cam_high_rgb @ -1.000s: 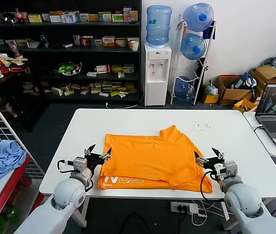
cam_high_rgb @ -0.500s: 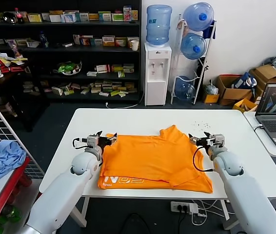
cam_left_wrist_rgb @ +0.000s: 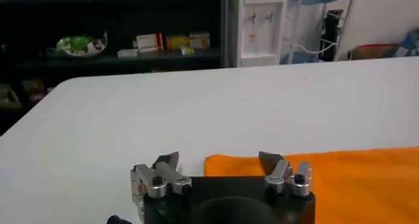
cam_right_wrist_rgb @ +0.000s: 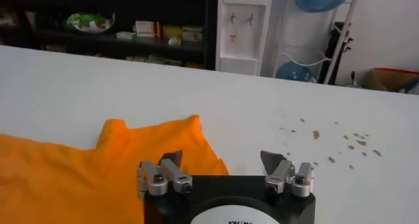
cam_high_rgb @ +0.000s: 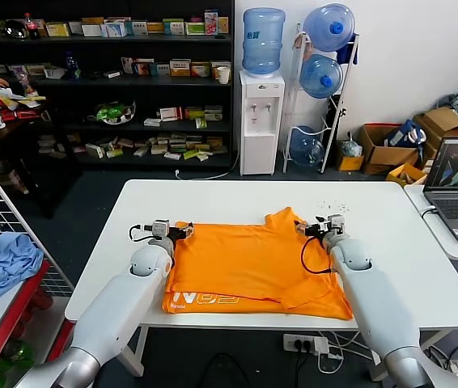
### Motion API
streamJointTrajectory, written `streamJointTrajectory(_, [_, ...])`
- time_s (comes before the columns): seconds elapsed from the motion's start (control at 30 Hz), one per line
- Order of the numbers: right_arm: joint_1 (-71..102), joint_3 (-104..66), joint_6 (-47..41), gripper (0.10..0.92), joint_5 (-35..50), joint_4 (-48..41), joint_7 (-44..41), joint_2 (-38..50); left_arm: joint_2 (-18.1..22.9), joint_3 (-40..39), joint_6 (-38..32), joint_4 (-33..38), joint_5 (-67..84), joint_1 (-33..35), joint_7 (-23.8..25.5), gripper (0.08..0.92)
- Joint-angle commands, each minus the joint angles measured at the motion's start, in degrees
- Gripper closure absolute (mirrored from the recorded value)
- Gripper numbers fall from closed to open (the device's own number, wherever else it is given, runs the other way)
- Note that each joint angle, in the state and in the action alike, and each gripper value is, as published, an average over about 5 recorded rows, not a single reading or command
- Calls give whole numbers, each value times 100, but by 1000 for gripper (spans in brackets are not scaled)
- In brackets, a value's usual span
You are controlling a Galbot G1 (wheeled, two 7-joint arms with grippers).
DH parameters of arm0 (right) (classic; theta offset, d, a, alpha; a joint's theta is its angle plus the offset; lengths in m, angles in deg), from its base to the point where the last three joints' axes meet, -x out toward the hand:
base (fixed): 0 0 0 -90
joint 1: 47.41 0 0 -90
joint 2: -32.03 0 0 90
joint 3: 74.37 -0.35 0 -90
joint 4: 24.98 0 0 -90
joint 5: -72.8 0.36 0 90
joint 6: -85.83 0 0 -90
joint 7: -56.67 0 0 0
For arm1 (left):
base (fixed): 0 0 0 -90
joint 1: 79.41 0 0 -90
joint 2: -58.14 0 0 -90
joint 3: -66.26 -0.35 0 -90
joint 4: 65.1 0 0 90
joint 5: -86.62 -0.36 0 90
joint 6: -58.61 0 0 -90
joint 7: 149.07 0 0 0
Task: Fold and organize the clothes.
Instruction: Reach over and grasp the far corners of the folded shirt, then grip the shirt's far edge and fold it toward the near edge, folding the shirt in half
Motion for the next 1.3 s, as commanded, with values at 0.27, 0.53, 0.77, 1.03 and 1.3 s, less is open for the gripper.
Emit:
streamJointTrajectory(0.27, [-232, -44, -110, 601, -302, -520, -28, -293, -67, -17, 55, 30, 27, 121, 81, 449])
streamJointTrajectory(0.53, [78, 52, -166, 818, 123, 303, 360, -106, -384, -58, -34, 751, 139, 434, 96, 684])
streamJointTrajectory(0.77, [781, 227, -257, 900, 554, 2018, 868, 407, -855, -17, -141, 1839, 209, 817, 83, 873])
streamJointTrajectory(1.03, [2039, 161, -459, 900, 789, 3707, 1345, 1201, -1440, 138, -52, 2974, 418, 1448, -40, 902])
streamJointTrajectory(1.3, [3362, -102, -1141, 900, 1090, 5154, 1898, 1939, -1971, 302, 287, 4030, 628, 2414, -292, 902])
